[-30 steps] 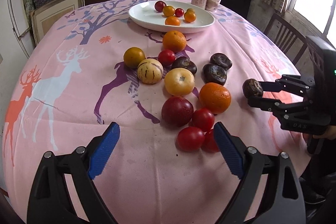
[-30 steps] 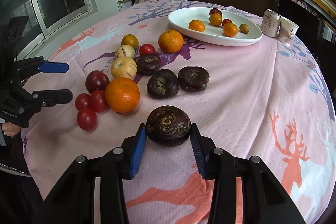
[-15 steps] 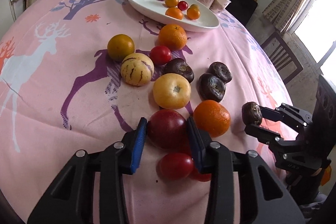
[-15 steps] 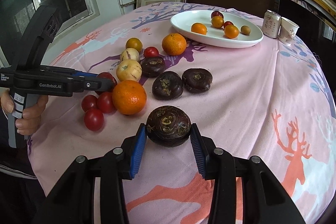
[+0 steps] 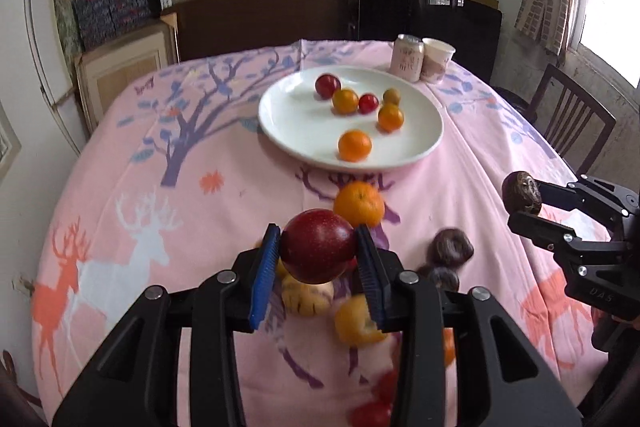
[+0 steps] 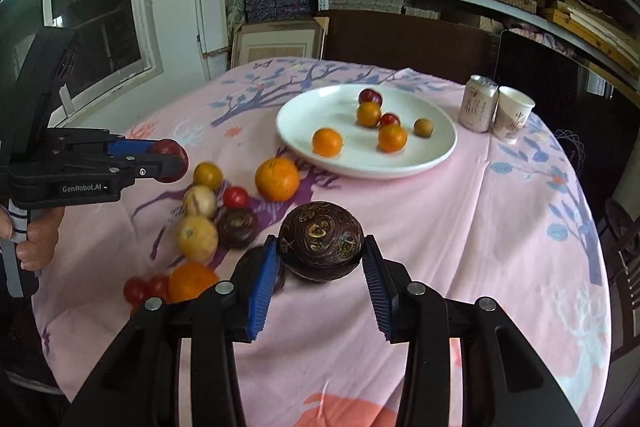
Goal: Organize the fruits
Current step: 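Lower both fruits onto the white plate and open both tools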
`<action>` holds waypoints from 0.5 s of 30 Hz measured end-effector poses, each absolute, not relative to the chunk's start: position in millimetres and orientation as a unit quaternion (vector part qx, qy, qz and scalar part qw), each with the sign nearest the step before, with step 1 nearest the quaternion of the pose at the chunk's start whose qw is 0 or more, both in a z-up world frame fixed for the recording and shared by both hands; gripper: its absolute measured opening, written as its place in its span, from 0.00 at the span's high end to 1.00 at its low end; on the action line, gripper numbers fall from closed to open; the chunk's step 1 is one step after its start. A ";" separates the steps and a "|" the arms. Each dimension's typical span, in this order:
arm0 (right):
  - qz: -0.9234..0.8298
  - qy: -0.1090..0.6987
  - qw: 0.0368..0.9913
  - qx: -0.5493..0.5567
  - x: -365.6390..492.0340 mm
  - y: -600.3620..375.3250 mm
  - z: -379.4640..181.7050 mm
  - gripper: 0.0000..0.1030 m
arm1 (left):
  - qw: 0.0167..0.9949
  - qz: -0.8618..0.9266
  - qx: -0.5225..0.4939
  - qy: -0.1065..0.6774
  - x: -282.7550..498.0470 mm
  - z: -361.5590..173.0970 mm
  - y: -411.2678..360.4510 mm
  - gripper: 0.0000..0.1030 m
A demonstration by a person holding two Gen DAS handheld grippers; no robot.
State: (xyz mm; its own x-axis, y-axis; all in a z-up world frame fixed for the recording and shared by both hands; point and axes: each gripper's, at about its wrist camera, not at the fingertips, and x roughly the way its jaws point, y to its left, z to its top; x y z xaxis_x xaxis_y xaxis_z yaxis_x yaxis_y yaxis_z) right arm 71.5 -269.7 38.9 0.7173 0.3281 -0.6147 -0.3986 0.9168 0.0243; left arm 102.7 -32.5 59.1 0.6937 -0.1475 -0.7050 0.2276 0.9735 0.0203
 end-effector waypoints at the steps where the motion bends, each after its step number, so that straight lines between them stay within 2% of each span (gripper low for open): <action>1: 0.188 0.314 0.930 -0.046 82.5 -271.1 42.4 0.58 | 0.922 -0.102 0.055 0.370 114.5 63.4 -36.9 0.63; 4: 0.176 0.311 0.934 -0.027 105.6 -272.4 44.8 0.58 | 0.924 -0.088 0.046 0.368 156.4 66.8 -47.2 0.63; 9: 0.163 0.342 0.925 0.029 163.0 -272.1 34.5 0.58 | 0.911 -0.058 0.019 0.409 223.1 42.3 -53.9 0.63; 15: 0.150 0.372 0.914 0.054 200.4 -267.9 16.2 0.57 | 0.903 -0.041 -0.013 0.428 251.0 21.1 -49.6 0.62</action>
